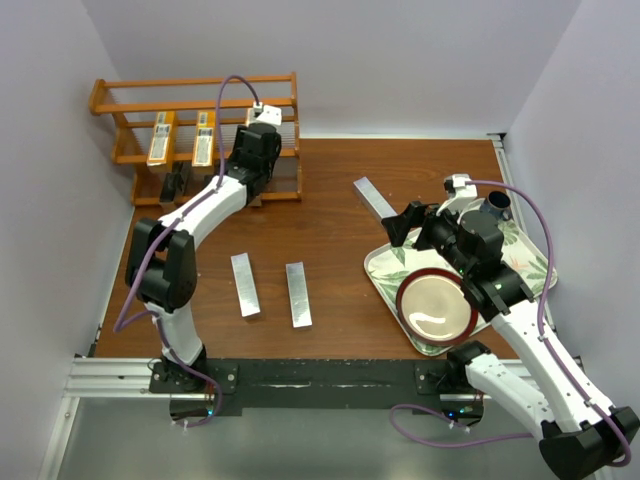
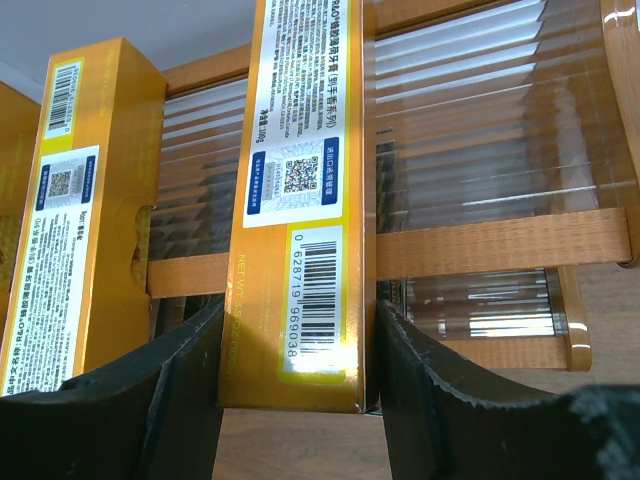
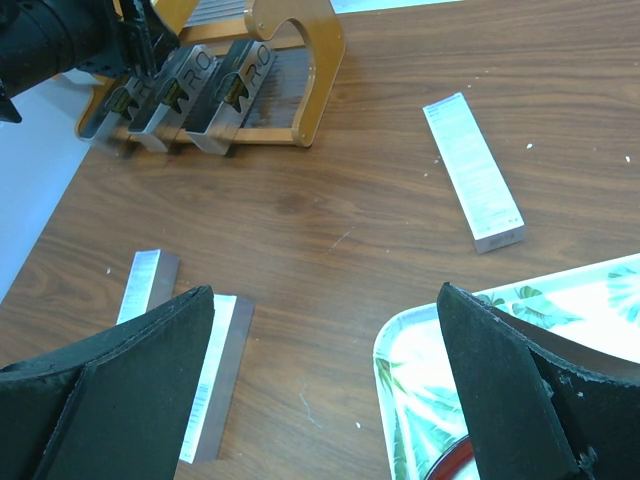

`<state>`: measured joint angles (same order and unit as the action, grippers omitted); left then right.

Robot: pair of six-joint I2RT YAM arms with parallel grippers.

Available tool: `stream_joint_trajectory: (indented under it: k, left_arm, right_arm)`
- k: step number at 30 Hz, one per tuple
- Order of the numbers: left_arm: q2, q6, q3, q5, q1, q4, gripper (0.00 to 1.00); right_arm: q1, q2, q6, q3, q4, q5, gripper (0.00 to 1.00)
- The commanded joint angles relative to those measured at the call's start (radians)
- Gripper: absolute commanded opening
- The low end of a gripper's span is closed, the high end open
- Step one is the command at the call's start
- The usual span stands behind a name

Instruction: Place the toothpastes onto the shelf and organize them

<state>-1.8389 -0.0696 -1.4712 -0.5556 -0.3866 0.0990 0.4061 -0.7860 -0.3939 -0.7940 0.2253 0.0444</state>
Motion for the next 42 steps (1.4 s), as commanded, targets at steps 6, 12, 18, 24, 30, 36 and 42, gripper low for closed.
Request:
stream_joint_trajectory:
  k: [6, 12, 18, 24, 30, 36, 42]
  left_arm:
    - [0.046, 0.021, 0.002, 0.029, 0.009, -0.015, 0.65]
    - [0.086, 0.045, 0.006, 0.045, 0.009, 0.011, 0.83]
    - [0.154, 0.109, -0.02, 0.091, 0.008, 0.099, 0.97]
    - [0.332, 0.246, 0.028, 0.19, 0.008, 0.185, 1.0]
    - [0.529, 0.398, 0.173, 0.218, 0.0, 0.267, 1.0]
    - [0.694, 0.507, 0.374, 0.174, -0.07, 0.372, 1.0]
    - [0.797, 0.638, 0.532, 0.099, -0.188, 0.491, 1.0]
  right_arm:
    - [0.005, -0.005, 0.02, -0.007, -0.017, 0.018, 0.99]
    - [0.005, -0.01, 0.018, -0.011, -0.009, 0.023, 0.99]
    - [0.005, -0.007, 0.017, -0.016, 0.002, 0.031, 0.99]
    - [0.005, -0.01, 0.021, -0.024, 0.016, 0.034, 0.99]
    - [0.005, 0.001, 0.024, -0.024, 0.037, 0.029, 0.99]
    - [0.005, 0.004, 0.023, -0.013, 0.036, 0.031, 0.99]
    - [0.003, -0.005, 0.02, -0.007, 0.034, 0.043, 0.98]
